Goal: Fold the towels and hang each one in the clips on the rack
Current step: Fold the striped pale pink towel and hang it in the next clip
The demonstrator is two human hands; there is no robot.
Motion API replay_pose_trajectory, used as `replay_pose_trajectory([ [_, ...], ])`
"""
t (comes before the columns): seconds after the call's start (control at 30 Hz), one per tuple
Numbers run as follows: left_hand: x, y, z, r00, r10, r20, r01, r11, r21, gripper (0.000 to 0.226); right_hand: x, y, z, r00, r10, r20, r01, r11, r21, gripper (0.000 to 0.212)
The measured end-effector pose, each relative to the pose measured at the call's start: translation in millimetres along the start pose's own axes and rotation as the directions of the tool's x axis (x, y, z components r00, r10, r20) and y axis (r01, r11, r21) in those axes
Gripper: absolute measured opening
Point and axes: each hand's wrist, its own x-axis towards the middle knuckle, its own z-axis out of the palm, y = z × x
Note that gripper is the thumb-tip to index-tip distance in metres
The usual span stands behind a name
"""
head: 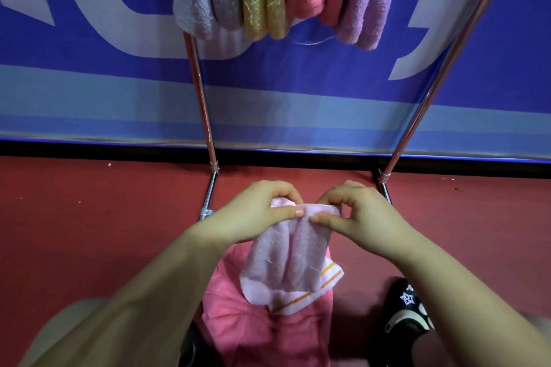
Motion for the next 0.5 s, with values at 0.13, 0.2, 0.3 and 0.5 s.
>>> replay_pose_trajectory([
  [0.13, 4, -1, -8, 0.994, -0.072, -0.086, 0.059, 0.987, -0.149, 0.017, 1, 10, -6, 0.999, 0.025, 0.028, -0.020, 0.990, -0.139, 0.029],
  [0.2, 5, -4, -14, 0.981, -0.107, -0.165, 0.081, 0.985, -0.153, 0.018, 1, 19, -10, 0.994, 0.093, 0.053, -0.081, 0.978, -0.194, 0.037],
  [0.3, 6, -11, -20, 0.954, -0.150, -0.259, 0.115, 0.983, -0.145, 0.012, 0, 24, -18, 0.978, 0.203, 0.037, -0.200, 0.977, -0.080, 0.035],
  [0.5, 7, -15, -15, 0.872, -0.339, -0.353, 0.200, 0.906, -0.374, 0.015, -1, 18, -18, 0.925, 0.378, -0.033, -0.340, 0.865, 0.370, 0.031],
])
